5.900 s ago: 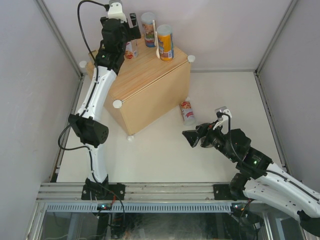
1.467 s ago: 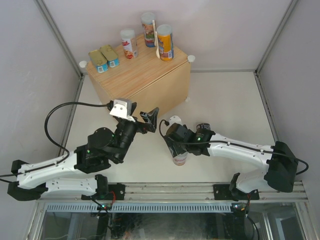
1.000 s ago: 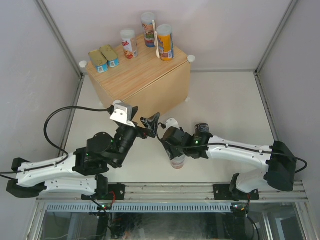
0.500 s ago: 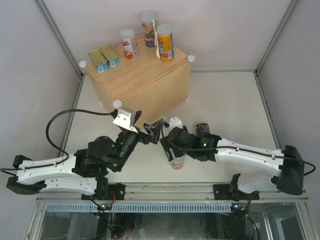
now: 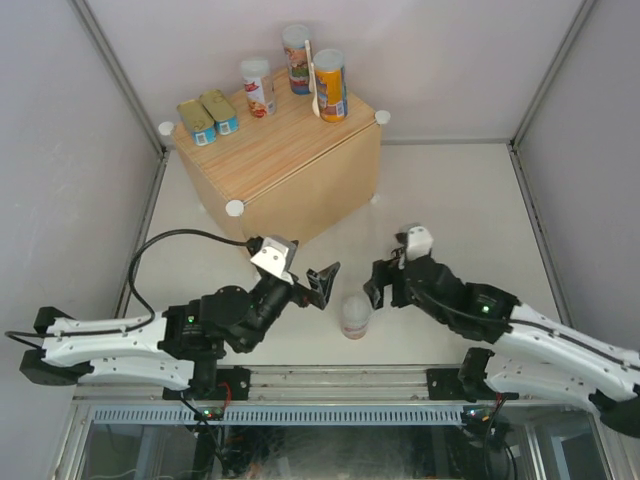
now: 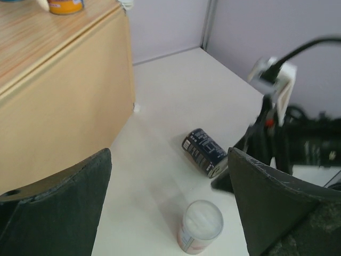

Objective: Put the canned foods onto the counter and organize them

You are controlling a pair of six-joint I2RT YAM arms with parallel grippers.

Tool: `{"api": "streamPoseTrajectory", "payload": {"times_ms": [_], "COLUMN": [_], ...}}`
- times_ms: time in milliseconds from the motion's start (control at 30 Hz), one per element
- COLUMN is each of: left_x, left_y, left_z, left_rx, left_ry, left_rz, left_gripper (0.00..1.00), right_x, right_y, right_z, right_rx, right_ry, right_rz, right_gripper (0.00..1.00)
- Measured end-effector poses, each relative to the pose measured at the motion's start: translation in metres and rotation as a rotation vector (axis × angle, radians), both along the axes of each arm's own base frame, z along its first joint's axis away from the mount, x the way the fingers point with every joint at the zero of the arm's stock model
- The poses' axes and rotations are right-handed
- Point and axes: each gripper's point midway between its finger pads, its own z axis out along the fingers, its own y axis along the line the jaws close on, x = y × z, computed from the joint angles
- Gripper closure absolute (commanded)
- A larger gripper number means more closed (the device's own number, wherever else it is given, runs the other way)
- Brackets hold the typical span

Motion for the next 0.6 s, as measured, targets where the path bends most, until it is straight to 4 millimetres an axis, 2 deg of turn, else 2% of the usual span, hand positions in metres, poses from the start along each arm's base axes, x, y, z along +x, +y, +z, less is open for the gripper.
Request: {"api": "streamPoseTrajectory", "payload": {"times_ms": [167, 300, 433, 600], "left_x": [-0.007, -0.017, -0.028, -0.035], "left_y": [-0.019, -0.037, -0.052, -0.063], "left_z": [-0.021, -0.052, -0.094, -0.150], "left_rx": [0.050, 0.094, 0.134, 0.166], "left_ry": [0.024, 0.067, 0.133, 0.232], "left_rz": [-0.061, -0.136, -0.213, -0.285], "left_gripper": [0.03, 0.00, 0.00, 0.00], "right_x": [0.018, 0.024, 0.029, 0.029], "right_y": [-0.049, -0.085, -0.101, -0.101], "right_z": [0.023, 0.044, 0.053, 0.052], "right_rx": [0.135, 0.234, 0.273, 0.281], "right_ry": [-0.085, -0.166, -0.191, -0.173], "right_rz": [-0.181, -0.302, -0.360, -0.356], "right_gripper": [0.17, 0.17, 0.17, 0.17]}}
